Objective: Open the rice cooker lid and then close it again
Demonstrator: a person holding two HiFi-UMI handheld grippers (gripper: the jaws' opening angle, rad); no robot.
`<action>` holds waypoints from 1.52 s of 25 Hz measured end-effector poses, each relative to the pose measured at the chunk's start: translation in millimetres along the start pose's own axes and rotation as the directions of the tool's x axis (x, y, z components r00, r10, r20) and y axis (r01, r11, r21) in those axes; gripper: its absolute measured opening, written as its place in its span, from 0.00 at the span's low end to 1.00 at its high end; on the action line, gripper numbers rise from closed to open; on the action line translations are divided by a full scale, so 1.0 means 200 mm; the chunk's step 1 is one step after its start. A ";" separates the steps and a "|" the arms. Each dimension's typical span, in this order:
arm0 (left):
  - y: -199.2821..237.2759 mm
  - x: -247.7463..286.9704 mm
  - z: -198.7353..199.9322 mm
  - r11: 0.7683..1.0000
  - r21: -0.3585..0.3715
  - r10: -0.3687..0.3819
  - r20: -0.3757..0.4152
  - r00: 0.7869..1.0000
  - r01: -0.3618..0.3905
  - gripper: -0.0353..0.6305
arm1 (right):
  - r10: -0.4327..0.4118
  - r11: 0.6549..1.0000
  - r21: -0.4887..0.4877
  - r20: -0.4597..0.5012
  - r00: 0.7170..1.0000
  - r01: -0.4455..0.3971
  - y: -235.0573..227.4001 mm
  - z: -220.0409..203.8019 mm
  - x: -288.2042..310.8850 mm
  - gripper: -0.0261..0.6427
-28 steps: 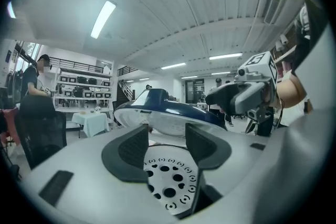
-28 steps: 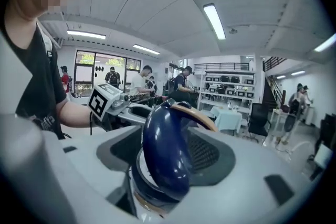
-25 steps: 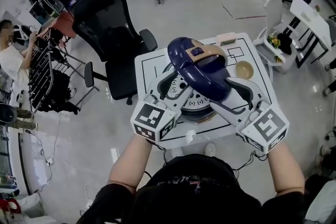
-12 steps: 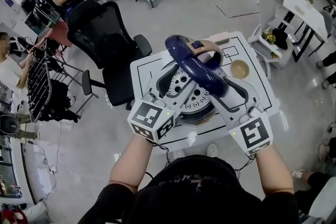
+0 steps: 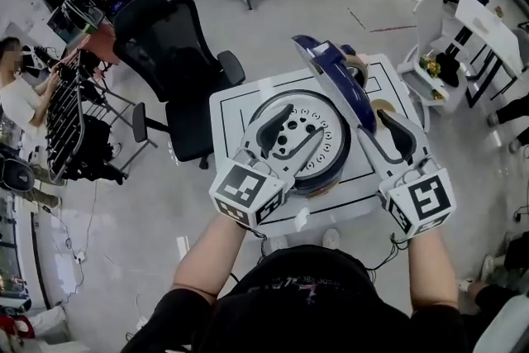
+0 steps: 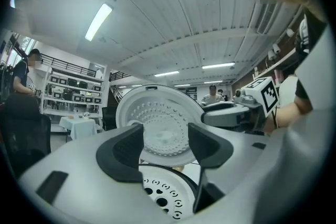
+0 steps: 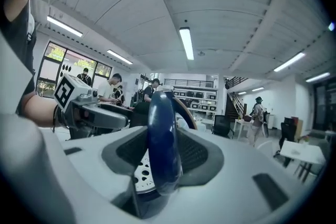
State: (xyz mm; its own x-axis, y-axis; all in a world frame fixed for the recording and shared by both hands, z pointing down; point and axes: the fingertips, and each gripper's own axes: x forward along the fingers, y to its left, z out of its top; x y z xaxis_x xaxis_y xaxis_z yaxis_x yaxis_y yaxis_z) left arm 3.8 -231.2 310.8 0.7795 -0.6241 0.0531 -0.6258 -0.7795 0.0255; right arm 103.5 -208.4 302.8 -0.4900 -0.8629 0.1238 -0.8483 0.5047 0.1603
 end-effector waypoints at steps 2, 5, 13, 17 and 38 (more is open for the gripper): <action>-0.03 0.02 -0.01 1.000 0.000 -0.010 -0.005 1.000 0.010 0.44 | -0.023 1.000 0.014 0.014 1.000 0.023 -0.03 0.00 0.00 0.29; -0.07 0.05 -0.02 1.000 0.000 -0.020 -0.007 1.000 0.020 0.44 | -0.043 0.999 0.023 0.033 0.999 0.043 -0.08 0.01 -0.01 0.27; -0.15 0.11 -0.02 1.000 -0.006 -0.018 -0.002 1.000 0.018 0.44 | -0.097 0.994 0.062 0.041 0.994 0.094 -0.24 -0.03 -0.05 0.24; -0.18 0.14 -0.03 1.000 -0.011 -0.004 -0.006 1.000 0.004 0.44 | -0.069 0.992 0.109 0.059 0.996 0.062 -0.30 -0.04 -0.07 0.24; -0.30 0.04 -0.13 0.978 -0.045 0.200 -0.033 0.979 -0.202 0.44 | 0.180 0.982 0.020 0.164 0.970 -0.186 -0.14 -0.02 -0.18 0.28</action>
State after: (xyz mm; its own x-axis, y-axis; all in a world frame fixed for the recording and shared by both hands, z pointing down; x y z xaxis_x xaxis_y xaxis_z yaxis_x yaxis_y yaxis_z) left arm 45.8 -188.1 335.0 0.6370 -0.7656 0.0897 -0.7707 -0.6344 0.0593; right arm 146.1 -191.7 298.2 -0.6608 -0.7505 -0.0113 -0.7464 0.6555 0.1148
